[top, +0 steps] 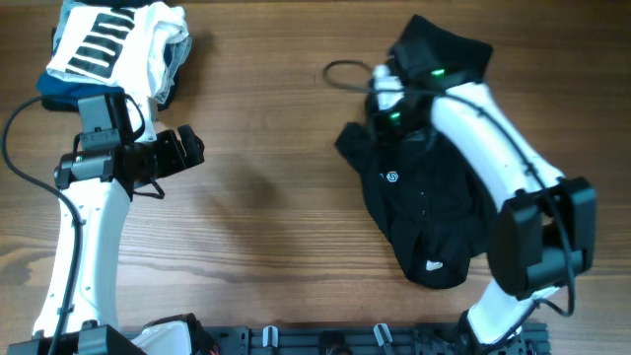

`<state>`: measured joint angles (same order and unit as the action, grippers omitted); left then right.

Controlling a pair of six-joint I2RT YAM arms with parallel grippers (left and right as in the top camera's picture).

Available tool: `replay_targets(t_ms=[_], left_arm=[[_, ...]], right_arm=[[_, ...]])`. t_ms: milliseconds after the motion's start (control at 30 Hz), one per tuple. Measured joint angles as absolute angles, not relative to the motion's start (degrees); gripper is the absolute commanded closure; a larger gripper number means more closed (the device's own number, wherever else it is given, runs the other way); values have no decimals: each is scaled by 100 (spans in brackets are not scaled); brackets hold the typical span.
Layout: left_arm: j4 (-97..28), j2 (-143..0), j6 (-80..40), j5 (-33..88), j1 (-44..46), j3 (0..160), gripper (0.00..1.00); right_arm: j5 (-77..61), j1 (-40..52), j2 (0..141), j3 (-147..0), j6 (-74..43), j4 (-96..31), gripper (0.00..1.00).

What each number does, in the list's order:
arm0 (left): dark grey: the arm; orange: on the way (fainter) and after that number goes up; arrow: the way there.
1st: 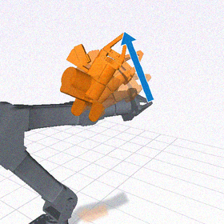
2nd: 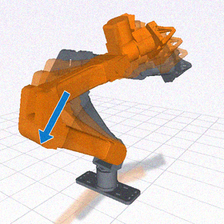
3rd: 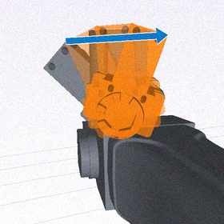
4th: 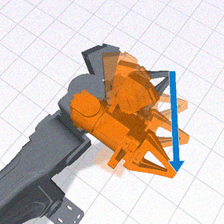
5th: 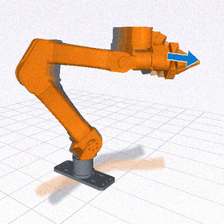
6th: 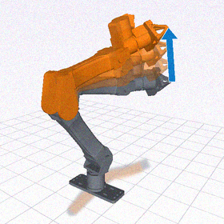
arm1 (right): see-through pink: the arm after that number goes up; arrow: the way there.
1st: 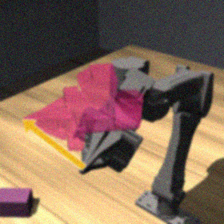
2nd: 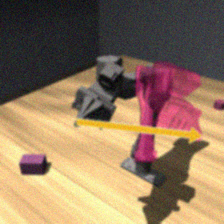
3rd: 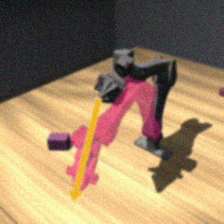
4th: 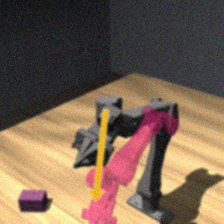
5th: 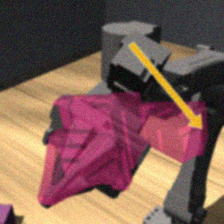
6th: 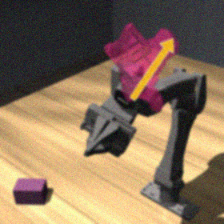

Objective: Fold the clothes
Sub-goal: 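Grasp the black garment with the right gripper and drag it toward center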

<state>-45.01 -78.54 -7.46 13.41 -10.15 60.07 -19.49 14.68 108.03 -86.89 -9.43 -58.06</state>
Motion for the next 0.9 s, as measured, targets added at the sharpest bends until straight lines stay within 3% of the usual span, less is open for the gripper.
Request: replay_targets(t_ms=[67,133,200,233,367,633,800,900], left_arm=[[-4501,-7854,-746,1341,-1015,6007,1],[-4501,-7854,-746,1341,-1015,6007,1],[-4497,-7854,-746,1341,-1015,6007,1],[-4488,-7854,-746,1341,-1015,6007,1],[-4477,-7854,-746,1341,-1015,6007,0],[-4346,-7854,-746,1341,-1015,6007,0],[-4329,-7854,-746,1341,-1015,6007,0],[-4331,-7854,-746,1341,-1015,6007,0]], right_arm=[[-1798,862,10803,-8687,-932,-5909,89],[-1643,353,10803,-8687,-875,-5961,67],[-1444,-73,10803,-8687,-779,-6073,34],[-1339,-235,10803,-8687,-757,-6141,28],[-1157,-617,10803,-8687,-604,-6215,20],[-1302,115,10801,-8844,-370,-5741,22],[-663,1013,10840,-8833,-731,-5013,34],[-285,1175,11111,-8833,-821,-4788,50]])
